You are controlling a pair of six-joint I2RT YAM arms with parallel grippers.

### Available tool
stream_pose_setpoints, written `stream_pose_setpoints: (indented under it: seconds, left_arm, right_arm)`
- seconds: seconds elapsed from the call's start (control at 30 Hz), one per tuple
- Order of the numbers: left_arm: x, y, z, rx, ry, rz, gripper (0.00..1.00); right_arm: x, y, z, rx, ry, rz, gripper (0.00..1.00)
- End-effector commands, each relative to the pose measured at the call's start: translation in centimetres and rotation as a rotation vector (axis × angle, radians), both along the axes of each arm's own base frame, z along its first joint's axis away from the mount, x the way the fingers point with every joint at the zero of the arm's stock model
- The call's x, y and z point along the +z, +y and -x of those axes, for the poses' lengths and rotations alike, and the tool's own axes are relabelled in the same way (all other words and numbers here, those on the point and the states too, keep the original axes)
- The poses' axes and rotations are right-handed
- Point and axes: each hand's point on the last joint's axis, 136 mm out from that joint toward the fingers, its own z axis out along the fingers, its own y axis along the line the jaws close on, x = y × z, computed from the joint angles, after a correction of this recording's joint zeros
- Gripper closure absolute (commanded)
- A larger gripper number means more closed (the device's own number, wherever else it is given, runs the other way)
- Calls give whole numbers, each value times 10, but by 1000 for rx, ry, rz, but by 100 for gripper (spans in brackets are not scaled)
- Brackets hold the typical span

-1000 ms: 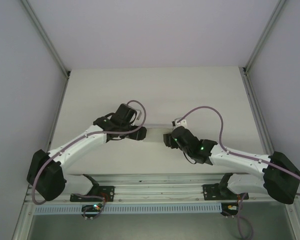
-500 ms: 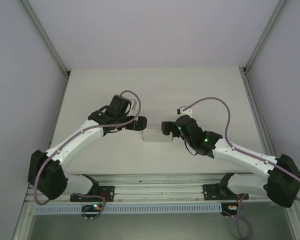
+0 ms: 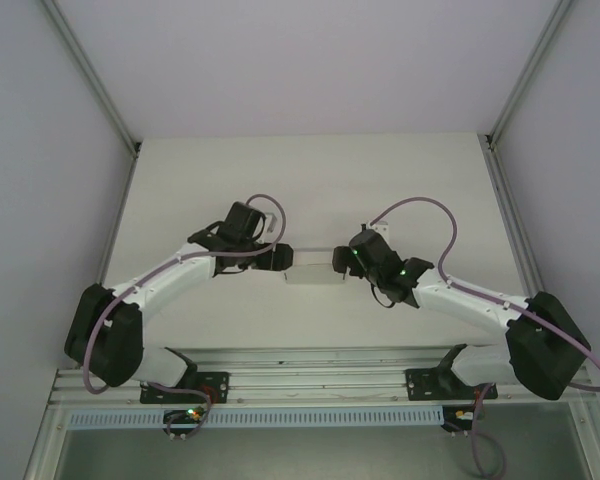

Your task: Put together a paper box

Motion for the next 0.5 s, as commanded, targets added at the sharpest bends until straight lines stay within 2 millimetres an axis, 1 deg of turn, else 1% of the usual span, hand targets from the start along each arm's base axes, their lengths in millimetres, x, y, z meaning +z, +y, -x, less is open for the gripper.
stream_pose_setpoints:
  seconds: [0.0,0.07,0.1,0.13,0.17,0.27,0.3,0.33,0.37,0.4,0.43,0.47]
  left_arm:
    - [-15,6,8,10,41,20,33]
    - [-21,6,10,11,57,36,38]
    - [-23,4,13,0,65,47,40]
    - [-26,4,15,-2,72,54,41]
    - [-29,4,17,-4,79,60,45]
    - [-39,5,22,-1,90,70,58]
    - [-42,5,23,5,98,76,60]
    - [-44,4,25,3,104,87,63]
    - [-45,3,27,-1,113,99,65]
    - [-47,3,28,1,119,104,70]
    - [-48,2,28,0,120,112,75]
    - [-49,2,29,-1,121,115,79]
  right_arm:
    - [-46,-16,25,-15,149,64,9]
    - [-56,-20,31,-29,171,65,14]
    - [-60,-20,33,-33,179,58,18]
    - [-64,-20,35,-36,186,49,25]
    - [-67,-20,37,-42,188,30,32]
    - [-78,-17,40,-34,169,-29,46]
    - [-81,-16,41,-31,159,-44,49]
    - [-85,-16,43,-28,155,-56,52]
    - [-87,-16,44,-25,146,-71,56]
    - [-88,-14,44,-15,137,-83,60]
    - [-89,-14,45,-14,130,-95,65]
    - [-90,-13,46,-7,121,-106,73]
